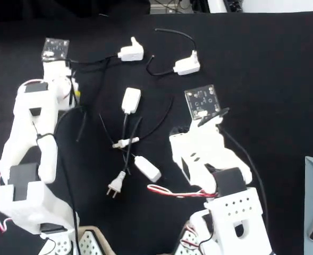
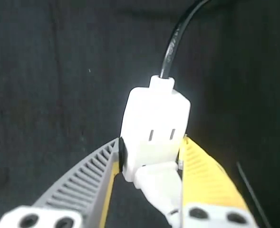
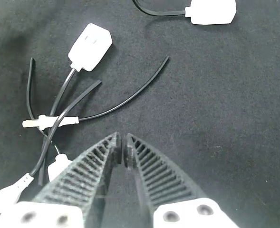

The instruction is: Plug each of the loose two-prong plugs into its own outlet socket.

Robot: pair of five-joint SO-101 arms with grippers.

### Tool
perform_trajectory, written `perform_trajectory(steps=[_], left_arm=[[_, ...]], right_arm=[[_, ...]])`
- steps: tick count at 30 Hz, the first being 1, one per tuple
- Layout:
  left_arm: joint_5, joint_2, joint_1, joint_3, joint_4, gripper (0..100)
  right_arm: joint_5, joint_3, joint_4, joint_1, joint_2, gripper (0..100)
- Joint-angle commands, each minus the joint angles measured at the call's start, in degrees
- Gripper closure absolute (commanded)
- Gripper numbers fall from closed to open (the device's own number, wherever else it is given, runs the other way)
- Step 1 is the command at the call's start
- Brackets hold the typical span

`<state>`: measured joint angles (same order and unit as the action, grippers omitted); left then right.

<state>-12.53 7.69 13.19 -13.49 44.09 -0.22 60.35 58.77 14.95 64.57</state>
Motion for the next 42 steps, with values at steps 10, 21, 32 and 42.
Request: perform_trajectory(steps=[10,21,32,42], left_arm=[[1.9,2.4,-0.4,10.8,8.4,84],[2.0,-13.8,-0.5,10.7,18.9,84],[2.4,-5.1,-5.1,6.6,0.4,84],[5.8,10.4,-5.7,12.6,-1.8,66]], right_arm=[[0.0,0.9,-1.1,0.6,1.2,98.6],[0.0,0.7,-1.1,0.6,1.2,98.6],[0.1,1.0,-1.6,0.6,1.2,98.6],[0.1,3.4,-4.7,0.6,0.9,98.5]])
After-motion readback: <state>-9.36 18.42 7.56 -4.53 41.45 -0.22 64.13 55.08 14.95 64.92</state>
